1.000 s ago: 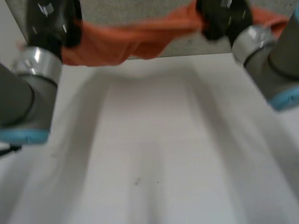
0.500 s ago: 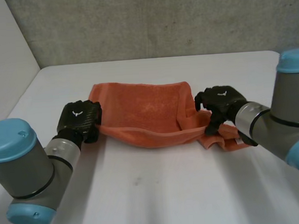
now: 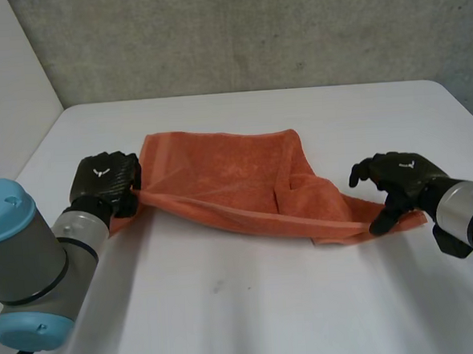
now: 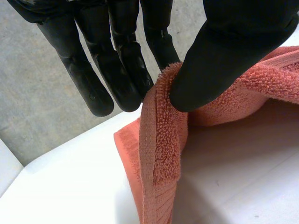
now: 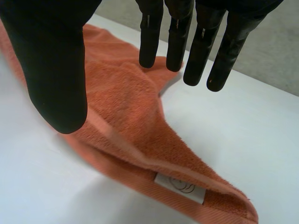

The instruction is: Fold the laundry

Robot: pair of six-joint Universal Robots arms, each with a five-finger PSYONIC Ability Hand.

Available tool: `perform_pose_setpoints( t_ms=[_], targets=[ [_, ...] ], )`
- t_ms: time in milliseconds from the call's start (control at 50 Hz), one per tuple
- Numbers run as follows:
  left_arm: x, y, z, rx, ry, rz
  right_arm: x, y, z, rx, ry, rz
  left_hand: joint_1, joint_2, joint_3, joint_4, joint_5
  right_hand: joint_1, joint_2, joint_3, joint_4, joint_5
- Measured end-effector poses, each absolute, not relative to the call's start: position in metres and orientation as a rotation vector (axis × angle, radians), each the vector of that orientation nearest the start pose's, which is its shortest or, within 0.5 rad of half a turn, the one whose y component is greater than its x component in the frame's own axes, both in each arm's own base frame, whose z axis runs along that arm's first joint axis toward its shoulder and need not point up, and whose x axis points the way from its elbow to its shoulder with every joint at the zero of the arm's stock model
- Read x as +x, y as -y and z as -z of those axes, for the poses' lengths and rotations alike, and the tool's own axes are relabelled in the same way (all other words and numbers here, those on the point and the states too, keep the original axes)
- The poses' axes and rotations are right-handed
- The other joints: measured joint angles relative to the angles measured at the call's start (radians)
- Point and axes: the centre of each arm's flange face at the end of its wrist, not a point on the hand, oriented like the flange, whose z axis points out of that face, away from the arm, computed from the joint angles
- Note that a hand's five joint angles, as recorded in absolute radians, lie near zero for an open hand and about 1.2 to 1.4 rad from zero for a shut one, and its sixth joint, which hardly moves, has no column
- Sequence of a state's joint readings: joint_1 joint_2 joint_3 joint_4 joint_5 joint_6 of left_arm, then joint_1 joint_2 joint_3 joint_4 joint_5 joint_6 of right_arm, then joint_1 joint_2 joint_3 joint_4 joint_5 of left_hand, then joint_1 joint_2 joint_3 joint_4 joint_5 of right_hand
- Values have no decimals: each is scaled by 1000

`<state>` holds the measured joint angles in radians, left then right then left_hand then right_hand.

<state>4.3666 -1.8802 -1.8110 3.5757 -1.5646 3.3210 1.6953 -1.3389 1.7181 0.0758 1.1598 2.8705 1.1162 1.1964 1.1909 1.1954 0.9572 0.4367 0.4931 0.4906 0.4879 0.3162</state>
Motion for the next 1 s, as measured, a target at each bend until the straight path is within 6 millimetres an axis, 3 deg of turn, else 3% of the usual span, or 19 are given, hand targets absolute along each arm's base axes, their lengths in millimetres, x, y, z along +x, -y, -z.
perform_pose_setpoints(
  t_ms=[160, 400, 500, 520, 620, 740, 760, 780, 800, 820, 840, 1000],
  targets=[
    [-239, 273, -177, 641, -2352, 2161, 204, 261, -185, -897, -2251, 1607, 0, 0, 0, 0, 0, 0, 0, 0, 0, 1],
    [-233, 279, -178, 608, -2338, 2163, 200, 292, -145, -918, -2267, 1635, 0, 0, 0, 0, 0, 3, 5, 19, 23, 25],
    [-232, 281, -177, 605, -2336, 2163, 200, 302, -133, -943, -2288, 1616, 0, 0, 0, 0, 0, 144, 182, 183, 185, 163],
    [-232, 281, -177, 605, -2337, 2162, 200, 305, -131, -948, -2290, 1616, 0, 0, 0, 0, 0, 269, 338, 337, 323, 297],
    [-233, 282, -175, 608, -2342, 2155, 200, 312, -132, -954, -2278, 1646, 0, 0, 0, 0, 0, 539, 678, 684, 692, 659],
    [-233, 282, -171, 614, -2355, 2140, 200, 319, -136, -948, -2257, 1696, 0, -8, -6, -7, 0, 539, 678, 688, 701, 662],
    [-233, 282, -169, 616, -2361, 2132, 200, 320, -136, -945, -2255, 1701, -20, -68, -56, -61, -24, 539, 678, 688, 701, 662],
    [-233, 282, -167, 618, -2366, 2125, 199, 322, -138, -931, -2257, 1717, -175, -233, -226, -212, -159, 539, 678, 688, 701, 662],
    [-233, 282, -165, 620, -2372, 2118, 197, 323, -139, -918, -2262, 1725, -175, -233, -226, -212, -159, 539, 678, 688, 701, 662],
    [-233, 282, -164, 622, -2376, 2112, 196, 324, -140, -908, -2266, 1729, -467, -498, -476, -488, -429, 539, 678, 688, 701, 662],
    [-233, 282, -162, 623, -2380, 2106, 194, 325, -141, -897, -2270, 1734, -524, -561, -549, -555, -496, 539, 678, 688, 701, 662],
    [-229, 280, -150, 624, -2437, 2022, 186, 328, -153, -793, -2287, 1772, -561, -640, -630, -643, -588, 539, 678, 688, 701, 662]
  ],
)
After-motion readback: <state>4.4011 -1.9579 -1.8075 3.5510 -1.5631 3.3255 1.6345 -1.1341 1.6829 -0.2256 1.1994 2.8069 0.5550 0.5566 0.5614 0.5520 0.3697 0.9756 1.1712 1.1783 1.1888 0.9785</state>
